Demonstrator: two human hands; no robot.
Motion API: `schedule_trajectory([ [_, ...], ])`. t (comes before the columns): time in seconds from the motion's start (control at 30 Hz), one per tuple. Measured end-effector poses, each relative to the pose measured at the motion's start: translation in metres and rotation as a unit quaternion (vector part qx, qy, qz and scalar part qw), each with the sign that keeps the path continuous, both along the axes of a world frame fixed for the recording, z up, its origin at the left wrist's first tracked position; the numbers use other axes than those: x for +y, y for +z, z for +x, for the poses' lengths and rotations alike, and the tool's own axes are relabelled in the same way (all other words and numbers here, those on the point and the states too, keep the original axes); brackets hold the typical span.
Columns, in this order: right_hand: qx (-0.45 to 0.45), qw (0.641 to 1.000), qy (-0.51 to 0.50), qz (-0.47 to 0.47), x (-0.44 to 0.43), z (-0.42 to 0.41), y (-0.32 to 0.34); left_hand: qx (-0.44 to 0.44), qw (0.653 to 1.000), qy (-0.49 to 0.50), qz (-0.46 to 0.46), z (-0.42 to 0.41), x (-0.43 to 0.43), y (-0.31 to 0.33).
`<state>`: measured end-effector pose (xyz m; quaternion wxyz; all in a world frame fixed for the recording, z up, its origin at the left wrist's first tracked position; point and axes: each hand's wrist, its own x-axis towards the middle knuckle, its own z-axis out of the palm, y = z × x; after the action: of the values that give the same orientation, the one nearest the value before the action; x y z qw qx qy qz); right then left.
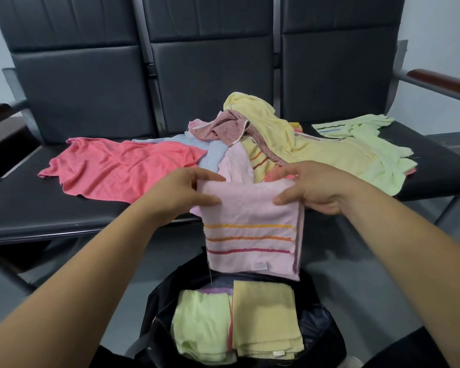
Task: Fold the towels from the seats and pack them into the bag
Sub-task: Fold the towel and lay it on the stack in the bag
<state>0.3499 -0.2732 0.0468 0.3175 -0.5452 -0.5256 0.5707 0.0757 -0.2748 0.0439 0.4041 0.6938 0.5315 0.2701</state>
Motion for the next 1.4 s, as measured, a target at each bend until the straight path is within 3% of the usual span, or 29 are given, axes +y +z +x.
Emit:
schedule_trajectory([
  [0.07,-0.078,0.996,-0.019,0.042,-0.001,-0.003,-0.004,0.082,0.995,0.007,0.064,0.002,0.000,0.000],
  [0.17,-0.095,0.992,-0.017,0.082,0.000,-0.003,-0.009,0.117,0.987,0.011,0.107,0.006,-0.001,-0.001],
  [0.3,0.005,0.999,-0.005,0.052,-0.001,-0.002,-0.019,0.077,0.993,0.020,0.089,0.006,-0.001,-0.007],
  [0.47,0.128,0.988,-0.079,0.020,0.003,-0.002,-0.023,-0.037,0.993,0.085,0.073,0.008,0.003,-0.017],
  [0.53,0.204,0.978,-0.051,-0.003,0.001,0.001,-0.022,-0.098,0.987,0.116,0.049,0.013,0.002,-0.023],
  [0.6,0.219,0.976,-0.004,-0.015,-0.003,0.005,-0.023,-0.132,0.986,0.103,0.013,0.017,-0.001,-0.027],
  [0.7,0.119,0.993,0.010,-0.003,-0.004,0.014,-0.038,-0.021,0.999,0.041,0.012,0.013,0.000,-0.036],
  [0.8,-0.093,0.991,0.013,0.091,-0.009,0.019,-0.052,0.152,0.985,0.003,0.083,0.013,0.000,-0.045],
  [0.87,-0.183,0.975,0.000,0.127,-0.014,0.018,-0.060,0.194,0.976,-0.005,0.096,0.019,-0.003,-0.053],
  [0.97,-0.215,0.960,-0.031,0.176,-0.015,0.018,-0.077,0.194,0.975,0.019,0.107,0.027,-0.007,-0.065],
  [1.17,-0.005,0.995,-0.061,0.074,-0.019,0.012,-0.132,0.139,0.983,0.048,0.108,0.011,-0.009,-0.102],
  [1.27,0.054,0.995,-0.078,0.016,-0.019,0.001,-0.162,0.078,0.996,0.015,0.045,-0.002,-0.012,-0.131],
  [1.4,0.068,0.990,-0.109,-0.048,-0.016,-0.024,-0.198,0.149,0.986,0.018,-0.074,-0.014,-0.018,-0.171],
])
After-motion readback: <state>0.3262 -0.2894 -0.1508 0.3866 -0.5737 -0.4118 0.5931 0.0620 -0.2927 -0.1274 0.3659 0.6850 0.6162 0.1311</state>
